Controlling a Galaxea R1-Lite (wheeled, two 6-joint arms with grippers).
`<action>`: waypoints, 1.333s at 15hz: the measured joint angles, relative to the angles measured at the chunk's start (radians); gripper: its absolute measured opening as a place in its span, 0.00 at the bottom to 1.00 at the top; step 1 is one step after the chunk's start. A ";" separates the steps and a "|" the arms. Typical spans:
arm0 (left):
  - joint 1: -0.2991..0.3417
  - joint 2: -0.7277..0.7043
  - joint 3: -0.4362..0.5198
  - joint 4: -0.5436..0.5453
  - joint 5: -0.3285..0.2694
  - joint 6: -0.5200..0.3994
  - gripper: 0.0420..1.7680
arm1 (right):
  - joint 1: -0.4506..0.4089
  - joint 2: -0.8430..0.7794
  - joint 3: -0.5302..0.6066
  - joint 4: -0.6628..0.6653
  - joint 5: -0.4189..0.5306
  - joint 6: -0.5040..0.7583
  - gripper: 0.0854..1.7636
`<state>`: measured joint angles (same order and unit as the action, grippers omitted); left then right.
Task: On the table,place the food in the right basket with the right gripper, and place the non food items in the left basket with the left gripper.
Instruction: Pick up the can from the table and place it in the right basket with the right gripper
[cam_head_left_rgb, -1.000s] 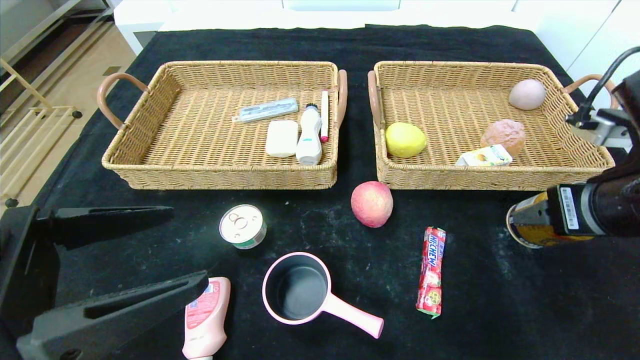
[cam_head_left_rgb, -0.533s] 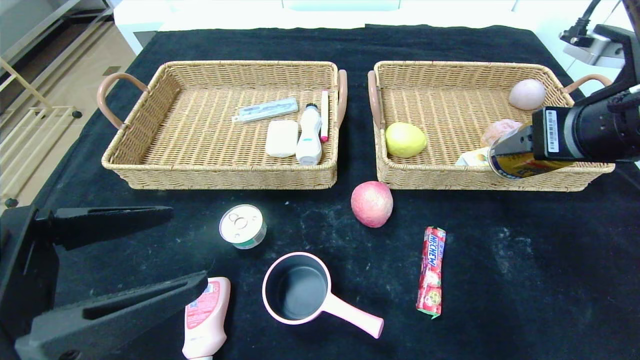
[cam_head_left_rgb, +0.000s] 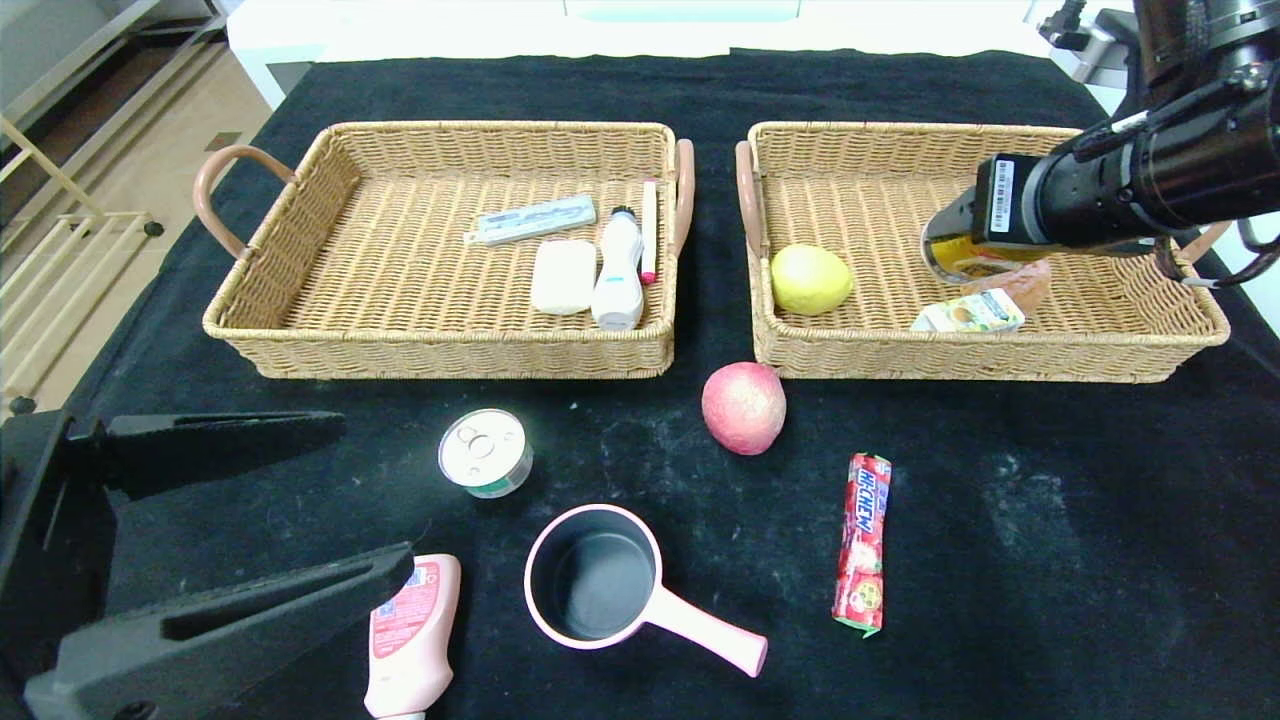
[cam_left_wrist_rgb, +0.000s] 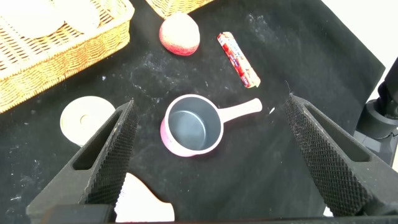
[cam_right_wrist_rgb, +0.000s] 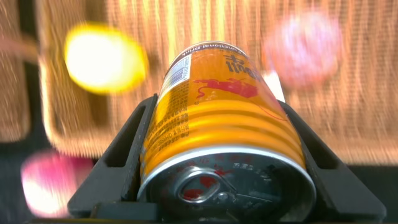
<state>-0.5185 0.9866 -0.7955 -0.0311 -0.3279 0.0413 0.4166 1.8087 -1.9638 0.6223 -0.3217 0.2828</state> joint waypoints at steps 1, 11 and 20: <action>0.000 -0.003 0.000 0.000 0.000 0.000 0.97 | -0.006 0.022 -0.006 -0.046 0.000 -0.007 0.69; -0.003 -0.011 -0.003 0.000 -0.001 0.007 0.97 | -0.048 0.160 -0.010 -0.300 -0.021 -0.051 0.69; -0.006 -0.015 -0.002 -0.001 0.000 0.009 0.97 | -0.053 0.170 -0.010 -0.320 -0.020 -0.054 0.76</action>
<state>-0.5247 0.9713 -0.7977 -0.0326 -0.3281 0.0504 0.3632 1.9791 -1.9743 0.3019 -0.3419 0.2285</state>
